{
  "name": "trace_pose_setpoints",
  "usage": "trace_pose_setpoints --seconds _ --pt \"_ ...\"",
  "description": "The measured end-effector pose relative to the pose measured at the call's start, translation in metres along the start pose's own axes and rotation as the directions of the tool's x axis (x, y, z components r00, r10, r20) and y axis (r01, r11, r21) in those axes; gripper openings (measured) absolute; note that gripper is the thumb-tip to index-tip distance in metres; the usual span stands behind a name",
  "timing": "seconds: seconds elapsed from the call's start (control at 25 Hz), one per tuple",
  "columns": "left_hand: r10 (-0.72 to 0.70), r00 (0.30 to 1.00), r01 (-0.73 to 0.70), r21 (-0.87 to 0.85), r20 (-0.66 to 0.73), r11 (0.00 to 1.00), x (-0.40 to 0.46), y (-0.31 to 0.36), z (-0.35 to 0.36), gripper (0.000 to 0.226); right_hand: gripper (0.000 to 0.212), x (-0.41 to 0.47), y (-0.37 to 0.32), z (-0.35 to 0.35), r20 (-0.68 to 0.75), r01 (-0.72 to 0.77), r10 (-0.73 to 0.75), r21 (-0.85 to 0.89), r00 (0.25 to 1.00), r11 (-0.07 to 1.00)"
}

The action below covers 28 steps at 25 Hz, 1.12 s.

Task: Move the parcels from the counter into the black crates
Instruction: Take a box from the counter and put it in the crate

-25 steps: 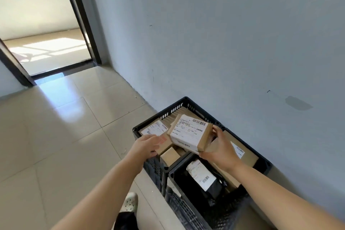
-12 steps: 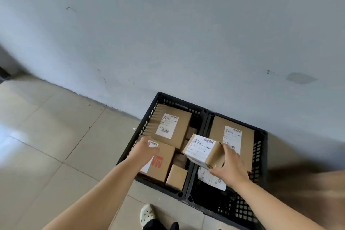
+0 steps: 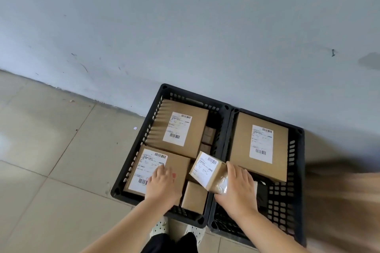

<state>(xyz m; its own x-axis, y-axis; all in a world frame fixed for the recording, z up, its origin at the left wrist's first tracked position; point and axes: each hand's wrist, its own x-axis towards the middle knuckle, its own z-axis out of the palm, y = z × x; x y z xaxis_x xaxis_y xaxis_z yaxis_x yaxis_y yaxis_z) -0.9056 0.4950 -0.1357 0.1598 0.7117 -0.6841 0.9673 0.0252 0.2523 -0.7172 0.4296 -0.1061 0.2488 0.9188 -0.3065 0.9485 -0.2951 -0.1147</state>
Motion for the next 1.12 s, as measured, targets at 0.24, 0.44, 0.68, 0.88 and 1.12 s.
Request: trace_pose_setpoints --seconds 0.24,0.44,0.68,0.88,1.12 --pt "0.134 0.991 -0.123 0.277 -0.021 0.953 0.048 0.002 0.049 0.103 0.113 0.03 -0.009 0.053 -0.03 0.142 -0.147 -0.134 0.989 0.981" --pt "0.177 0.984 -0.158 0.332 -0.026 0.93 0.065 -0.008 0.078 0.115 0.106 0.043 -0.021 0.07 0.101 0.112 -0.092 -0.215 0.991 0.97" --pt "0.18 0.981 -0.153 0.276 -0.074 0.949 0.069 -0.007 0.09 0.11 0.098 0.078 -0.026 0.076 0.218 0.18 -0.122 -0.268 0.968 0.946" --pt "0.187 0.968 -0.153 0.196 -0.169 0.969 0.076 -0.012 0.099 0.117 0.097 0.098 -0.014 0.099 0.267 0.272 -0.206 -0.242 0.942 0.931" --pt "0.251 0.942 -0.2 0.224 -0.224 0.954 0.084 -0.015 0.103 0.135 0.09 0.087 -0.002 0.127 0.242 0.367 -0.322 -0.174 0.915 0.914"
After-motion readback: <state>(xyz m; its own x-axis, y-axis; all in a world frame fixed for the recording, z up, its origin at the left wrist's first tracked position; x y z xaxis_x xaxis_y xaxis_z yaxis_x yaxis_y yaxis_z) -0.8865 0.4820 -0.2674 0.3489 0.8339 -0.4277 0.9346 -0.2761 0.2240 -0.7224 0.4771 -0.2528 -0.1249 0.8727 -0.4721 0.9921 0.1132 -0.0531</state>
